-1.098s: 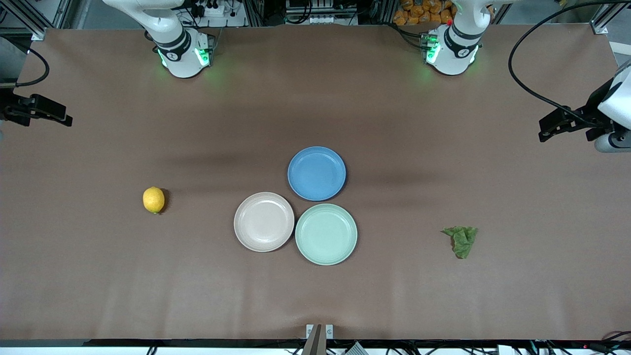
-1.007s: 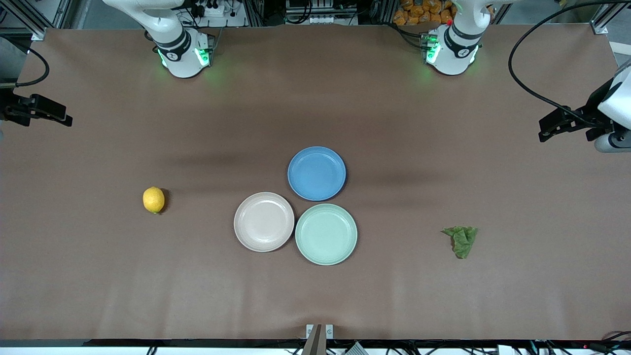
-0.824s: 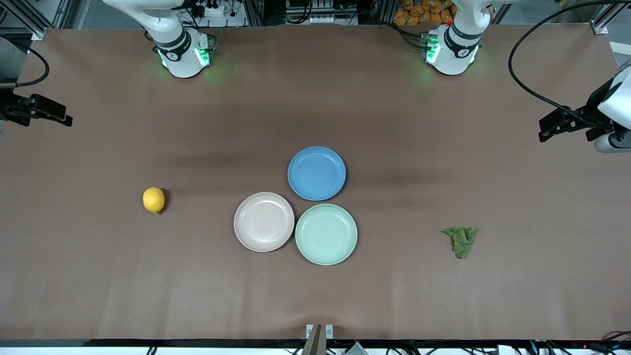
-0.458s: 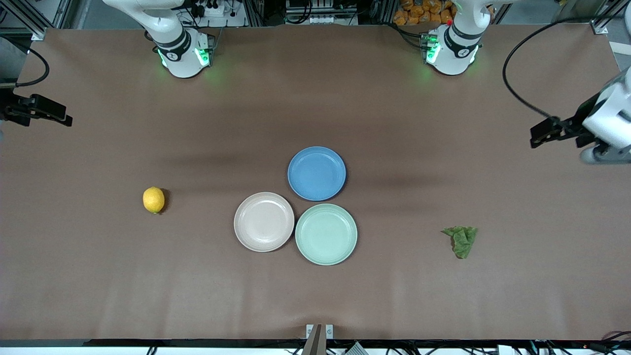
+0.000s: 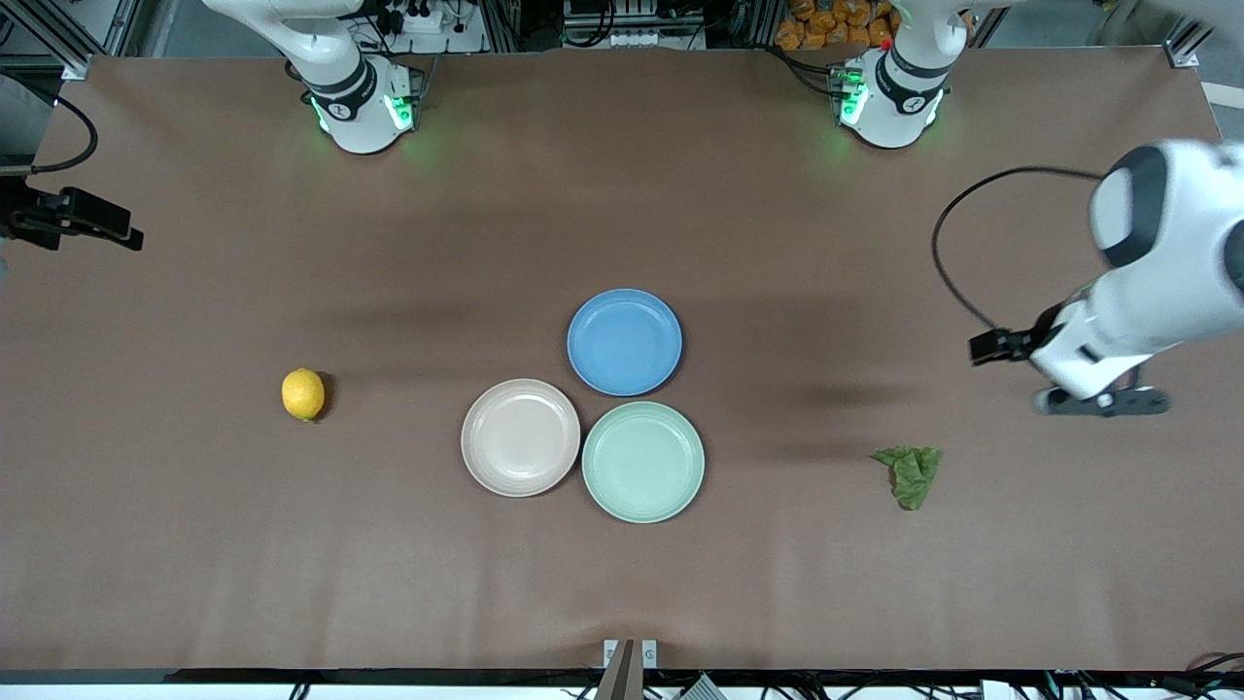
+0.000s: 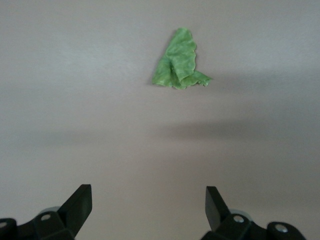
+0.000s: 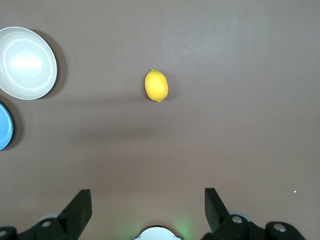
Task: Place lemon and lettuce in plates
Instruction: 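Move the left gripper toward the green lettuce leaf, then grasp the lettuce with the left gripper while the right gripper grasps the lemon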
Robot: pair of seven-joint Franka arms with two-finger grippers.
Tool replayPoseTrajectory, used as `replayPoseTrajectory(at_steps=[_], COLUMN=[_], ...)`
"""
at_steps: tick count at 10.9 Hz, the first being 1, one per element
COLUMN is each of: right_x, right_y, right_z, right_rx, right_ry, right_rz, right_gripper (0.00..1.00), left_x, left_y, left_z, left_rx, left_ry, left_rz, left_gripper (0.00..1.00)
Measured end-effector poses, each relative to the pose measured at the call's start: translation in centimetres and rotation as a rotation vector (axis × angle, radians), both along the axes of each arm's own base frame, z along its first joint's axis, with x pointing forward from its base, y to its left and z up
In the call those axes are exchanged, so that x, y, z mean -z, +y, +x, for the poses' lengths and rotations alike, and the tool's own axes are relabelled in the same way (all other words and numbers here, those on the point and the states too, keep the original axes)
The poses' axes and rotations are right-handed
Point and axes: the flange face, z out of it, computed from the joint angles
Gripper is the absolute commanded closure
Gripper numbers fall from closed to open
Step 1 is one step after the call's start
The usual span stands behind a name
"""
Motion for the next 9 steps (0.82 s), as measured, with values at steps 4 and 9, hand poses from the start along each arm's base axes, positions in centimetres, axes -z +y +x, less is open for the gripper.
replayPoseTrajectory(at_steps=[4,9], right_x=[1.7,7.2], right_y=[0.0,0.4], right_z=[1.0,4.2], right_rx=[0.0,-0.009], right_ry=[0.019,0.062], right_rz=[0.0,-0.002], right_gripper=[0.0,0.0], left_x=[10.0,18.0], left_y=[0.0,1.3], left_z=[1.7,4.0], left_rx=[0.001,0.027], left_ry=[-0.036,-0.158], left_rz=[-0.022,-0.006], left_gripper=[0.0,0.0])
